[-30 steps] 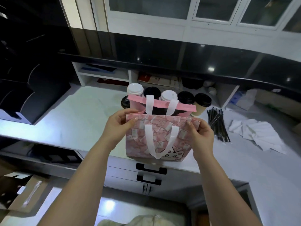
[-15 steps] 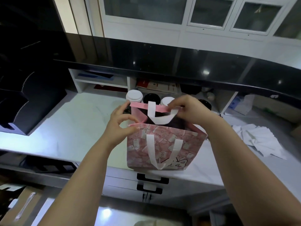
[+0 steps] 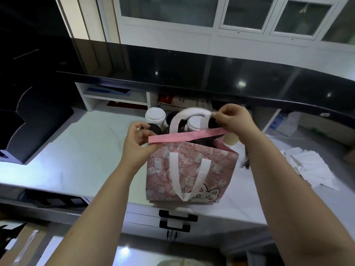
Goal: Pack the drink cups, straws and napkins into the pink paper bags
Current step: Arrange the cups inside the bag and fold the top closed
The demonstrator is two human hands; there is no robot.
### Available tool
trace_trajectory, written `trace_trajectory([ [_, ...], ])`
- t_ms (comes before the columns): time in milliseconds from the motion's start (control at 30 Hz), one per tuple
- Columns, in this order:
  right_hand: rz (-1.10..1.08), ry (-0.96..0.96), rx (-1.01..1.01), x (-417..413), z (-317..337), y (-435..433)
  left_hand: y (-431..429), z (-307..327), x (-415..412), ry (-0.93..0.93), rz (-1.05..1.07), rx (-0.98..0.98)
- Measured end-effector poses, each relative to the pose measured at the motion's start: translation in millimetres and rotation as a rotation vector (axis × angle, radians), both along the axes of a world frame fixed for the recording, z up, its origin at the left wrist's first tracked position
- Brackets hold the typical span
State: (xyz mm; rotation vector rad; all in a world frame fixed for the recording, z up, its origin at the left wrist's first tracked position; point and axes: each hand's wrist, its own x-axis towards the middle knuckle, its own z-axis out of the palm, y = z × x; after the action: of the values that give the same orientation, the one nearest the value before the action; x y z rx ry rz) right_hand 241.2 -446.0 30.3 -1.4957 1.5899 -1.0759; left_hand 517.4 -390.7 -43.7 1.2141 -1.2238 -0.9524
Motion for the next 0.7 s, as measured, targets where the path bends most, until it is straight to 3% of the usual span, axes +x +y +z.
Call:
trace_trajectory([
  [167, 0.028, -0.343, -0.115, -53, -39, 68, -6, -4, -7, -0.02, 0.045, -0.045],
  [333, 0.272, -0.381, 0.033, -53, -85, 88, -8, -4, -5, -0.014, 0.038, -0.042],
  [600, 0.176, -0.649, -0.013, -24, -95, 47, -8, 3, 0, -0.001, -0.022, 0.012],
  [700, 0.082, -0.651, -0.052, -13, -96, 44, -7, 5, 1, 0.0, -0.037, 0.018],
])
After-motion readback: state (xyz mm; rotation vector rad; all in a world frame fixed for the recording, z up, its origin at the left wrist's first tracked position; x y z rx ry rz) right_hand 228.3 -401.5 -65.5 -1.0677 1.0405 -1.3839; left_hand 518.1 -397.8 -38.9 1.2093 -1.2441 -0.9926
